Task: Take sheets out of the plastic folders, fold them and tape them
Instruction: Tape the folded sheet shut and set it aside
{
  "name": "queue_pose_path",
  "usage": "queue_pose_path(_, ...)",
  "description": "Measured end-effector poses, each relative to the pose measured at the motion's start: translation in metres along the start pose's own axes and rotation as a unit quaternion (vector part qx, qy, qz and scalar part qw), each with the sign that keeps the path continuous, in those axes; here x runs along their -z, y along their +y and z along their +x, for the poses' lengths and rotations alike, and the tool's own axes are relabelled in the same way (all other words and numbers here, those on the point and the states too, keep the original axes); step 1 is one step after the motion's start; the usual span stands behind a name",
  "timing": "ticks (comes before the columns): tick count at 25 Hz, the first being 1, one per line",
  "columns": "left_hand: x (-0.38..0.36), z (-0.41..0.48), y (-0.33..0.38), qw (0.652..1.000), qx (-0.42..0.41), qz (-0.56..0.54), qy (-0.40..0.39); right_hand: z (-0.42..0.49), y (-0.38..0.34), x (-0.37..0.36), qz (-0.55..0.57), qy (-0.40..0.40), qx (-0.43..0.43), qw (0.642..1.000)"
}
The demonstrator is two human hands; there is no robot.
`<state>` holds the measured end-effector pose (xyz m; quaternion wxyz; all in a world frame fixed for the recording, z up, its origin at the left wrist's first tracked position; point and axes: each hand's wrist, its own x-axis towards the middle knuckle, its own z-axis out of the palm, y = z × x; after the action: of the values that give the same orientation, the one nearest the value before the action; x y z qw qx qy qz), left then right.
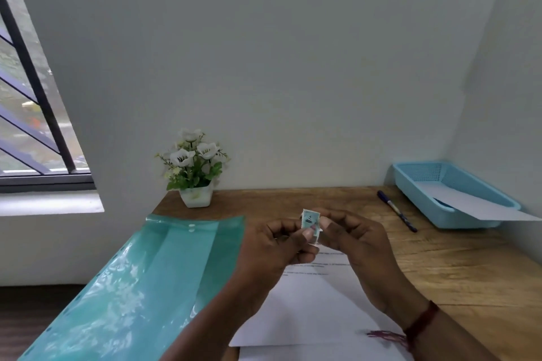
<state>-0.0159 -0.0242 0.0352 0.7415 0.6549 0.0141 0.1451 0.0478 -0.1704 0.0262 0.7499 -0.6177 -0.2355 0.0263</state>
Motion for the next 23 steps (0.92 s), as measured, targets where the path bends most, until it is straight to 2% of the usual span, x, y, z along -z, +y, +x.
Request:
queue_pose_path(6, 0.002, 0.0004, -0.0052, 0.998, -0.004, 0.061, -0.001, -0.0008, 0.0041, -0.0027, -0.023, 0.005, 0.04, 0.999)
queue_pose_path(15, -0.0002, -0.0015, -0.0087, 0.999, -0.001, 0.052, 0.017, -0.0041, 0.0067, -0.0013, -0.019, 0.008, 0.062, 0.998)
queue_pose_path(23, 0.0016, -0.0018, -0.0097, 0.998, 0.004, 0.055, 0.014, -0.0047, 0.0012, 0.0019, 0.047, 0.029, 0.046, 0.997)
